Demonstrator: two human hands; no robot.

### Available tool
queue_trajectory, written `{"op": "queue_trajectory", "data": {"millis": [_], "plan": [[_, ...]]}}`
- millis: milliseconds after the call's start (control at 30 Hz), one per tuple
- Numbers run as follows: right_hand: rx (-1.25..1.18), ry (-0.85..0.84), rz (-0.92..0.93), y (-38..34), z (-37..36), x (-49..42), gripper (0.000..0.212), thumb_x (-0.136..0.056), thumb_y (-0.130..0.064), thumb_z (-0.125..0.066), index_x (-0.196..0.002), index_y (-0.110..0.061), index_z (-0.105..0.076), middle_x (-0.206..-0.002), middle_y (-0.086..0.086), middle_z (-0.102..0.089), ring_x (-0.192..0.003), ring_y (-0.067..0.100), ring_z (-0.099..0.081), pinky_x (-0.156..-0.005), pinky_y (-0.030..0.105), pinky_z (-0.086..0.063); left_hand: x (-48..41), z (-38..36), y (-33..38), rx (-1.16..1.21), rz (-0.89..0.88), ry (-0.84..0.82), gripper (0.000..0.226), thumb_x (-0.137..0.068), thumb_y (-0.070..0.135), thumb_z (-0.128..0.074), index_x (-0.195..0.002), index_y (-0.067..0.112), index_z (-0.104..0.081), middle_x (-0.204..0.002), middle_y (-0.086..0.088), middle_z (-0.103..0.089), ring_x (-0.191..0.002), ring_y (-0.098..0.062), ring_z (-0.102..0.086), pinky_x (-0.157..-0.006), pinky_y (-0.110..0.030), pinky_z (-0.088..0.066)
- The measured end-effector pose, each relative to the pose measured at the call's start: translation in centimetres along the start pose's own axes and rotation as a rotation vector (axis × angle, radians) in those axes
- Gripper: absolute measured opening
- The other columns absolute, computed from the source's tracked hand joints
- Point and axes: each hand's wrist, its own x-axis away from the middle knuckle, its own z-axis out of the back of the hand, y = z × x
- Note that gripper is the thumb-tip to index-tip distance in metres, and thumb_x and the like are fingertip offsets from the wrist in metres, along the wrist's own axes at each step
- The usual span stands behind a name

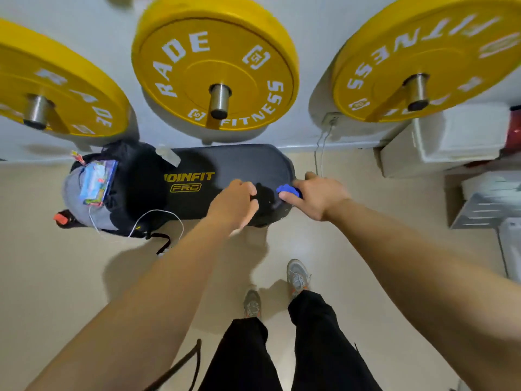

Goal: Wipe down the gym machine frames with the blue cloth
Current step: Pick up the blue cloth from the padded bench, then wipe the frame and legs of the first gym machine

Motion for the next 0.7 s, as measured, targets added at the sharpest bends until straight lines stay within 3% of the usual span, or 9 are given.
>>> {"op": "queue_trajectory", "data": {"millis": [133, 400, 500, 700], "plan": [[-0.061, 0.065, -0.130, -0.1, 4.6, 8.5, 0.048, -0.094, -0.072, -0.030, -0.093, -0.032, -0.056, -0.098, 0.004, -0.047, -0.078, 0.027, -0.055, -0.069, 0.036, -0.045, 4.4, 4.1, 4.6, -0.074, -0.132, -0.015, 0.030, -0.096, 0.030, -0.054, -0.123, 0.020, -0.061, -0.123, -0.005, -0.052, -0.111, -0.029, -0.057, -0.095, -0.040, -0.047], [-0.169, 0.207, -0.369, 1.2, 7.2, 23.7, 0.037, -0.097, -0.061, -0.040, -0.099, -0.027, -0.054, -0.091, 0.000, -0.060, -0.082, 0.024, -0.055, -0.064, 0.034, -0.041, 10.0, 8.4, 15.1, -0.291, -0.417, -0.083, 0.030, -0.093, 0.031, -0.056, -0.120, 0.019, -0.062, -0.126, -0.010, -0.061, -0.111, -0.032, -0.058, -0.094, -0.041, -0.049], [-0.199, 0.274, -0.442, 2.4, 7.3, 29.0, 0.034, -0.099, -0.056, -0.040, -0.113, -0.028, -0.053, -0.088, -0.003, -0.059, -0.078, 0.023, -0.054, -0.062, 0.034, -0.041, 12.2, 8.0, 19.7, -0.321, -0.513, -0.081, 0.034, -0.093, 0.032, -0.056, -0.124, 0.021, -0.062, -0.129, -0.007, -0.060, -0.114, -0.029, -0.058, -0.095, -0.039, -0.049], [-0.272, 0.361, -0.598, 6.6, 4.9, 39.0, 0.032, -0.097, -0.058, -0.039, -0.112, -0.032, -0.052, -0.096, -0.003, -0.064, -0.086, 0.025, -0.060, -0.069, 0.037, -0.050, 17.5, 4.0, 28.6, -0.445, -0.686, -0.111, 0.037, -0.093, 0.029, -0.052, -0.127, 0.020, -0.061, -0.130, -0.006, -0.058, -0.116, -0.027, -0.056, -0.090, -0.034, -0.046]]}}
